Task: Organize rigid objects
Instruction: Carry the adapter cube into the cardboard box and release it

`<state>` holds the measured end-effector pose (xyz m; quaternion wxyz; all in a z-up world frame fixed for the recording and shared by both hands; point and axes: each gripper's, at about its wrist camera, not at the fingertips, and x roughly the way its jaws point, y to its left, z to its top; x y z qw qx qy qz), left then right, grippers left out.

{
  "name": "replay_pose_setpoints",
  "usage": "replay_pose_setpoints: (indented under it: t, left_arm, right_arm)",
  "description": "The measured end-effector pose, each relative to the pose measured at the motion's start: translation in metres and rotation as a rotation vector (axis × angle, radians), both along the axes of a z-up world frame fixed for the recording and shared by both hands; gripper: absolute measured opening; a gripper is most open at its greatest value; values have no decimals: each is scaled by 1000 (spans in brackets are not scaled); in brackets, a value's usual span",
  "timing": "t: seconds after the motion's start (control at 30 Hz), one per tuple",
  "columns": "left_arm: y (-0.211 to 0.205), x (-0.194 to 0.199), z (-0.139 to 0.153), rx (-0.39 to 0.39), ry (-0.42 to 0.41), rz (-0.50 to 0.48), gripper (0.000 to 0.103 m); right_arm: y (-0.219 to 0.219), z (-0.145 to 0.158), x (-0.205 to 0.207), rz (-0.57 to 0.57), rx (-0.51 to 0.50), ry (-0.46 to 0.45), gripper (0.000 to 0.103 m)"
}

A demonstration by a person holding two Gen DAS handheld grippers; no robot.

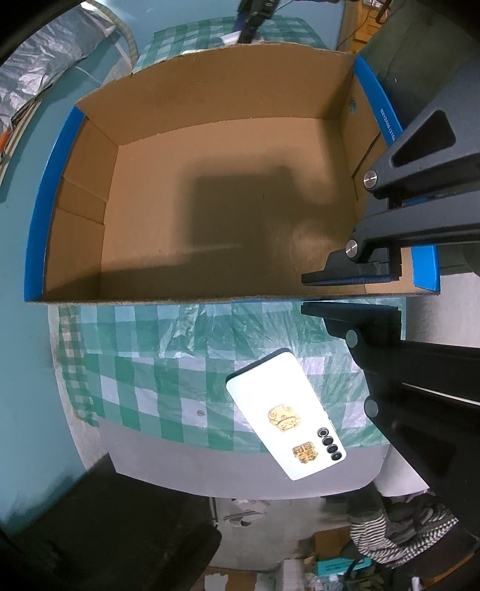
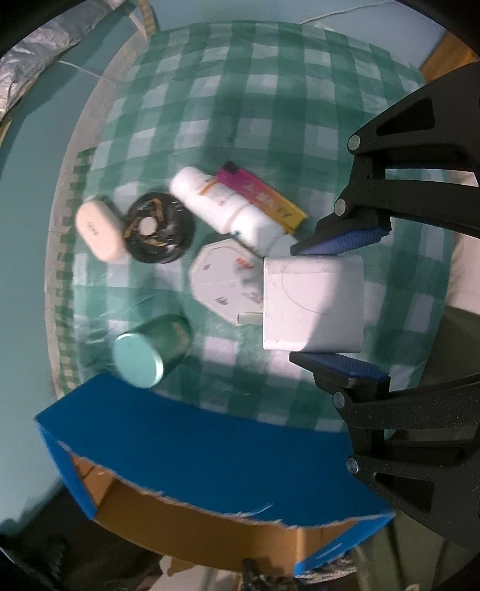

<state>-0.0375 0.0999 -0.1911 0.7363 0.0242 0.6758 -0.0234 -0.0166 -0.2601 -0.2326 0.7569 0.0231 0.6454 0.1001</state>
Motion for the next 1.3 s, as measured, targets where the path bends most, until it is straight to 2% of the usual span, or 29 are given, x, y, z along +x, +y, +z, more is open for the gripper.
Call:
replay_pose_setpoints:
  t: [0.23,0.7,1.3]
  left_arm:
    - [1,0,3,-1,-13,-5,8]
    - [0,-1,5,-3,-19,-6,8]
    - [-2,-2,8,0,-26,-3,8]
  right_arm:
    - [3,11,9,11,-4,-48,50]
    - [24,56,49,42,0,-122,50]
    - [84,81,95,193,9,-173,50]
